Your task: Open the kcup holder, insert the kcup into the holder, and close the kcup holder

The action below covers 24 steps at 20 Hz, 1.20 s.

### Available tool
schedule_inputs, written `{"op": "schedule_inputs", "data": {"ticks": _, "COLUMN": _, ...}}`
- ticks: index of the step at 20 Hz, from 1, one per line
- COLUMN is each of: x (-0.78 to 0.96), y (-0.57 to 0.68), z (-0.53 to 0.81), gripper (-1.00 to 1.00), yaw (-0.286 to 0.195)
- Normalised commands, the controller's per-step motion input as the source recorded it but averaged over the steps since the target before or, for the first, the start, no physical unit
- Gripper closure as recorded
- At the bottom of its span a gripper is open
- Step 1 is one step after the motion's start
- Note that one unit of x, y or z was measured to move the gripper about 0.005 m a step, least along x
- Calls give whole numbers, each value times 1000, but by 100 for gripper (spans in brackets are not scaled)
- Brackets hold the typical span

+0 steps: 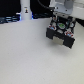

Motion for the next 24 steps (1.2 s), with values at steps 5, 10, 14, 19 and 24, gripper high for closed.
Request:
{"op": "schedule_inputs", "data": {"ticks": 5, "x": 321, "y": -229, "z": 447, "gripper": -100, "yaw": 48}}
{"op": "schedule_inputs", "data": {"ticks": 10, "x": 504, "y": -371, "z": 367, "gripper": -100, "yaw": 52}}
{"op": "schedule_inputs", "data": {"ticks": 14, "x": 711, "y": -427, "z": 219, "gripper": -100, "yaw": 10}}
{"op": "schedule_inputs", "data": {"ticks": 19, "x": 770, "y": -427, "z": 150, "gripper": -100, "yaw": 2}}
{"op": "schedule_inputs", "data": {"ticks": 24, "x": 802, "y": -348, "z": 8, "gripper": -100, "yaw": -3}}
